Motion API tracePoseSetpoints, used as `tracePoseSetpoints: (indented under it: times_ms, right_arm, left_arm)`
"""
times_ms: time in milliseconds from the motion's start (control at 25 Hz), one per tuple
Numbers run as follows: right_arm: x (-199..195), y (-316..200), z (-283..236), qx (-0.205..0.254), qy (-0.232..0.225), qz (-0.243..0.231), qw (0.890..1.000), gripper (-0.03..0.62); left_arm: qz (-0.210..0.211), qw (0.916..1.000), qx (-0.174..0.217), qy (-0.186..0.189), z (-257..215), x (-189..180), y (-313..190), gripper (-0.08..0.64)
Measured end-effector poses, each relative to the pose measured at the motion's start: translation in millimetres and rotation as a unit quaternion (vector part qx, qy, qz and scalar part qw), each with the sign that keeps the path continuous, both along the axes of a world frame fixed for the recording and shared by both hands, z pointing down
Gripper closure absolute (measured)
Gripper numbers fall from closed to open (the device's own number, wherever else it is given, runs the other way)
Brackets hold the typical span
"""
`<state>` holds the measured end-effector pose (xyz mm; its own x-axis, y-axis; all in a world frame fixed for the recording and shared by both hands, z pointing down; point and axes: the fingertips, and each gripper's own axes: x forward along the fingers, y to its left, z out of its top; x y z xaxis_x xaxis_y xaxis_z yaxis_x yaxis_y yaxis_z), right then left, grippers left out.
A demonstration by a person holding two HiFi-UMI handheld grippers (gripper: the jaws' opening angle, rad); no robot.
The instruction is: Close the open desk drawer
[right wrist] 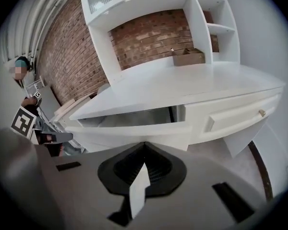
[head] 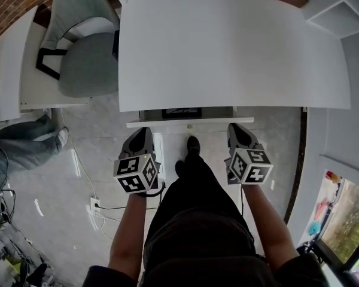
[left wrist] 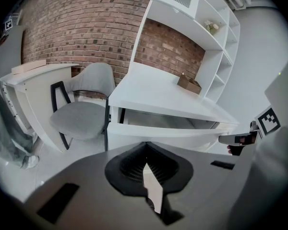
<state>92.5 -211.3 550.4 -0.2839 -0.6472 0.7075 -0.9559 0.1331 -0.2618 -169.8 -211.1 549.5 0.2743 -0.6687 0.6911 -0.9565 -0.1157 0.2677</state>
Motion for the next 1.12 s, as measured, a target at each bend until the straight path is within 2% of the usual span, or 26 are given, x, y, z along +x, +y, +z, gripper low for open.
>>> tracePoseSetpoints:
  times_ms: [1120]
  right_arm:
    - [-0.2, -50.5, 1.3, 0.019, 0.004, -0.021, 1.000, 0.588]
  left_arm:
    - [-0.032, 0.9992, 0.021, -0.011, 1.4, -0.7, -51.9, 0.551]
